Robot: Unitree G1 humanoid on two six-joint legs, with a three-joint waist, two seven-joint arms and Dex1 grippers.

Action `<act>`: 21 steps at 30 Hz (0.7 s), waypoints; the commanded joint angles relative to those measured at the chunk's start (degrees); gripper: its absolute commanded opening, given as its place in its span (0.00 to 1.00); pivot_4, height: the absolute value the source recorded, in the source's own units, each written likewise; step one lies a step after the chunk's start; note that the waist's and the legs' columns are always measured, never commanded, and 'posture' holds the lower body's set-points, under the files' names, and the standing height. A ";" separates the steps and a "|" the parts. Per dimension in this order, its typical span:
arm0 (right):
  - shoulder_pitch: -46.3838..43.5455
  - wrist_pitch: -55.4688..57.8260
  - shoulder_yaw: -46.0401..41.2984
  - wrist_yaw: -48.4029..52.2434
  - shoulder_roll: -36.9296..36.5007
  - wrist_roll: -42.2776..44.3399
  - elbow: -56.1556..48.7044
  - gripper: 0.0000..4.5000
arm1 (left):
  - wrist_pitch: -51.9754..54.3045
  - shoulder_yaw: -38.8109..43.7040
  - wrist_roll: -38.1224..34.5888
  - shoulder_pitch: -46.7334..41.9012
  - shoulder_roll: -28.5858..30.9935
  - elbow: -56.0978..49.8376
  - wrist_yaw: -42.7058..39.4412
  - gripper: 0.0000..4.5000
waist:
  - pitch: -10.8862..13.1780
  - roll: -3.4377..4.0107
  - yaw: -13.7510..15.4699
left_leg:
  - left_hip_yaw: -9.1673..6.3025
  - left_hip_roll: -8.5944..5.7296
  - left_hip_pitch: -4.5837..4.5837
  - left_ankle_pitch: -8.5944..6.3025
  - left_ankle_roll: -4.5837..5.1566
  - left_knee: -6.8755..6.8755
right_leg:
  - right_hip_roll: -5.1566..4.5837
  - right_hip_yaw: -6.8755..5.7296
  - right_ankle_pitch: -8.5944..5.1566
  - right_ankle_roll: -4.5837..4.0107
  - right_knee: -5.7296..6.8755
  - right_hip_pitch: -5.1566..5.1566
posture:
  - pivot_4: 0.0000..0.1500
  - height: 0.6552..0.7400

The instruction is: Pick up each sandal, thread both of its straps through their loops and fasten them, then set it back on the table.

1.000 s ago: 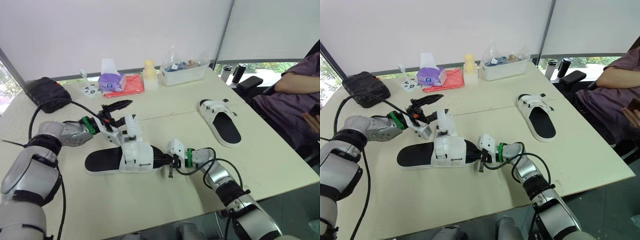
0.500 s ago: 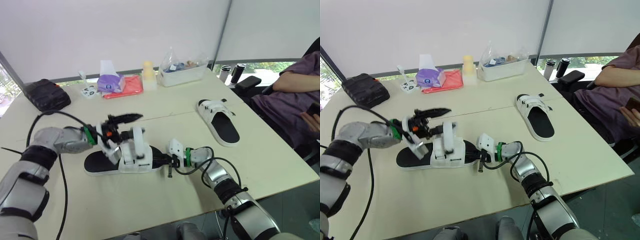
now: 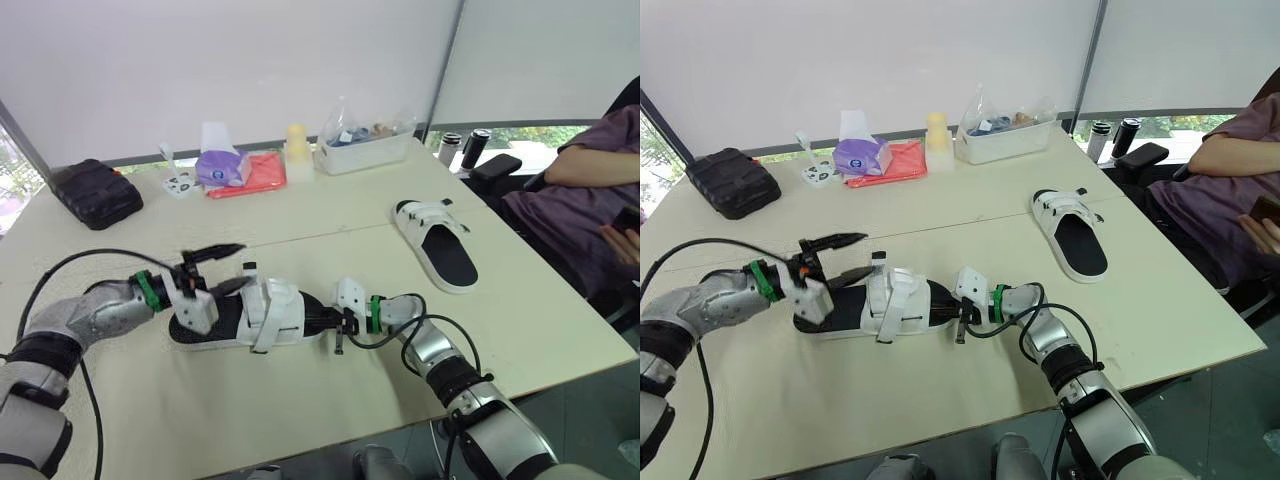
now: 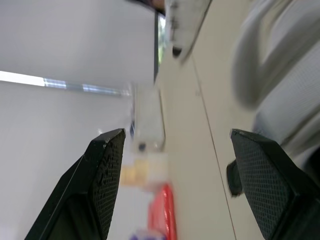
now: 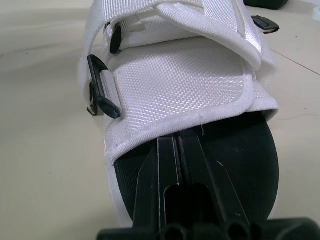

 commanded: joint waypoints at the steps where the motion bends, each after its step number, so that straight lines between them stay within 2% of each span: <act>1: 2.77 2.92 3.84 -0.92 -0.51 -6.63 8.64 0.00 | 22.47 4.60 -23.13 4.19 1.21 -12.62 -19.65 0.76 | 0.02 0.04 -0.45 | 0.01 0.03 0.01 0.00 0.01 0.00 | 0.03 0.02 0.00 -0.01 0.01 -0.01 | 1.00 1.00; 5: 2.80 2.62 3.94 -0.90 -0.61 -6.69 8.97 0.00 | 57.98 13.23 -46.96 8.94 7.23 -29.44 -29.46 0.76 | 0.06 0.04 -1.05 | -0.04 0.17 -0.07 -0.02 0.03 0.00 | 0.20 0.04 0.00 -0.06 0.07 -0.14 | 1.00 1.00; 7: 2.89 2.41 4.14 -0.96 -0.66 -6.75 9.22 0.00 | 71.32 18.10 -56.13 9.99 9.82 -34.77 -30.48 0.76 | 0.08 0.00 -1.12 | -0.04 0.28 -0.10 -0.05 0.08 0.03 | 0.32 0.04 -0.03 -0.05 0.03 -0.14 | 1.00 1.00; 8: 2.97 2.28 4.23 -0.94 -0.69 -6.78 9.33 0.00 | 74.51 20.43 -57.89 10.81 10.36 -37.09 -30.14 0.76 | 0.08 0.00 -1.12 | -0.04 0.31 -0.09 -0.05 0.09 0.03 | 0.35 0.02 -0.05 -0.05 0.02 -0.13 | 1.00 1.00; 10: 3.01 2.07 4.35 -0.90 -0.60 -6.80 9.50 0.00 | 84.55 26.27 -67.29 14.66 12.40 -43.37 -30.16 0.76 | 0.11 0.07 -1.21 | -0.02 0.32 -0.01 -0.07 0.12 0.02 | 0.38 0.03 -0.07 -0.07 -0.03 -0.01 | 1.00 1.00; 13: 2.83 2.03 4.51 -1.00 -0.40 -6.74 9.76 0.00 | 90.84 31.84 -70.32 21.66 13.34 -50.29 -30.88 0.76 | 0.15 0.26 -1.22 | 0.02 0.37 0.20 -0.19 0.32 0.00 | 0.40 0.06 -0.19 -0.27 -0.05 0.18 | 1.00 1.00; 16: 2.40 1.92 4.59 -1.01 -0.18 -6.66 10.30 0.00 | 94.04 35.23 -69.96 29.92 13.29 -56.46 -32.53 0.76 | 0.21 0.34 -1.20 | 0.03 0.48 0.50 -0.23 0.35 -0.11 | 0.51 0.06 -0.29 -0.45 -0.11 0.46 | 1.00 1.00; 19: 2.20 1.63 4.70 -0.84 -0.13 -6.69 10.66 0.00 | 93.72 35.24 -66.24 33.83 12.32 -60.68 -33.12 0.76 | 0.21 0.32 -1.02 | 0.03 0.54 0.77 -0.24 0.35 -0.24 | 0.53 0.05 -0.41 -0.63 -0.16 0.70 | 1.00 1.00; 21: 1.98 1.57 4.75 -0.67 -0.05 -6.69 10.87 0.00 | 92.52 33.11 -63.59 33.60 9.25 -62.07 -31.38 0.76 | 0.19 0.29 -0.84 | 0.00 0.57 0.82 -0.24 0.34 -0.24 | 0.54 0.02 -0.47 -0.74 -0.19 0.79 | 1.00 1.00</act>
